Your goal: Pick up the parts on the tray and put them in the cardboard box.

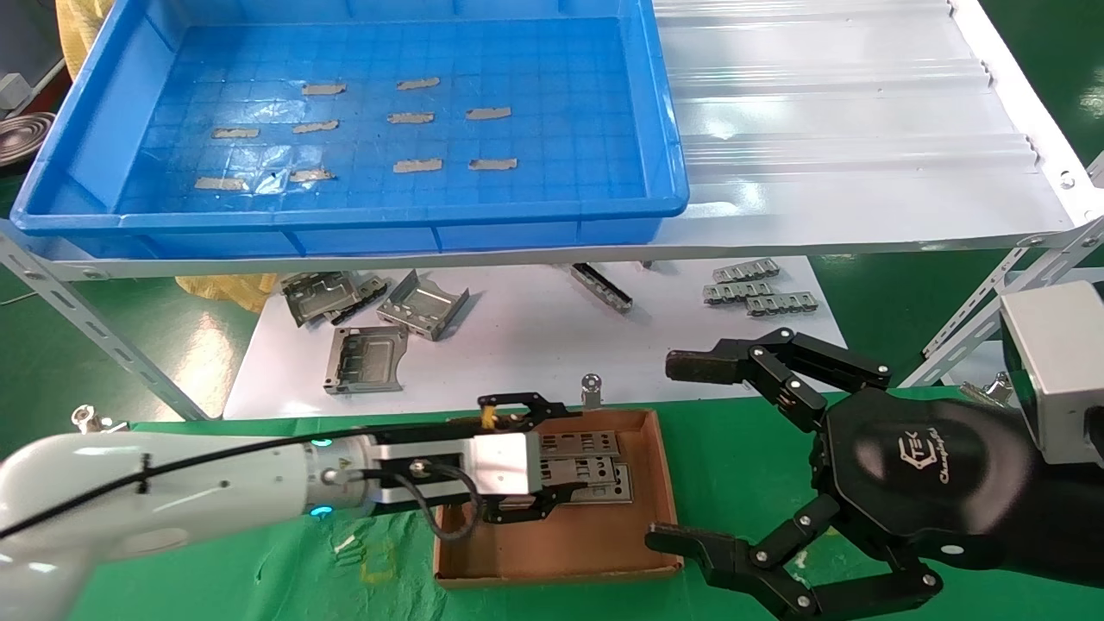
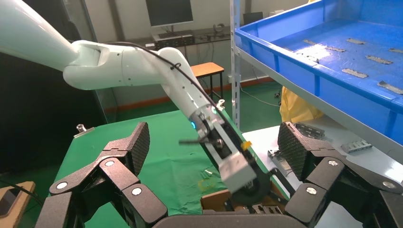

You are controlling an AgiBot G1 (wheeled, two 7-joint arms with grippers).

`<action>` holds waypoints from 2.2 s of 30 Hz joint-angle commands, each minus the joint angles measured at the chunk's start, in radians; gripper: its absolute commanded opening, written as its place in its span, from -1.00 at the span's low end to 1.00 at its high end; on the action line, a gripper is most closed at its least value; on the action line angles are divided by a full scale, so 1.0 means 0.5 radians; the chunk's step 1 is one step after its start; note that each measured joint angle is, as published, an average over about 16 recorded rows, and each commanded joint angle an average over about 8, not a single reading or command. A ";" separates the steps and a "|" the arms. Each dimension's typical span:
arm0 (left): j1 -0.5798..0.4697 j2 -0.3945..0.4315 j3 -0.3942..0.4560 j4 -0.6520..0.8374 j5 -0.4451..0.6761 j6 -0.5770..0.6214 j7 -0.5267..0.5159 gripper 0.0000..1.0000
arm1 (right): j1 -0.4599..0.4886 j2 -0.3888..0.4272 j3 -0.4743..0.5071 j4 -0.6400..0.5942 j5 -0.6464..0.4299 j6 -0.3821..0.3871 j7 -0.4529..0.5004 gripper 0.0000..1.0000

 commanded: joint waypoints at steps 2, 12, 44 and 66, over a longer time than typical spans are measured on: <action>-0.021 -0.038 -0.018 0.030 -0.077 0.102 -0.086 1.00 | 0.000 0.000 0.000 0.000 0.000 0.000 0.000 1.00; -0.145 -0.182 -0.090 0.397 -0.418 0.558 -0.625 1.00 | 0.000 0.000 0.000 0.000 0.000 0.000 0.000 1.00; -0.035 -0.431 -0.227 0.137 -0.734 0.656 -0.749 1.00 | 0.000 0.000 0.000 0.000 0.000 0.001 0.000 1.00; 0.123 -0.749 -0.392 -0.267 -1.112 0.760 -0.882 1.00 | 0.000 0.000 0.000 0.000 0.001 0.001 0.000 1.00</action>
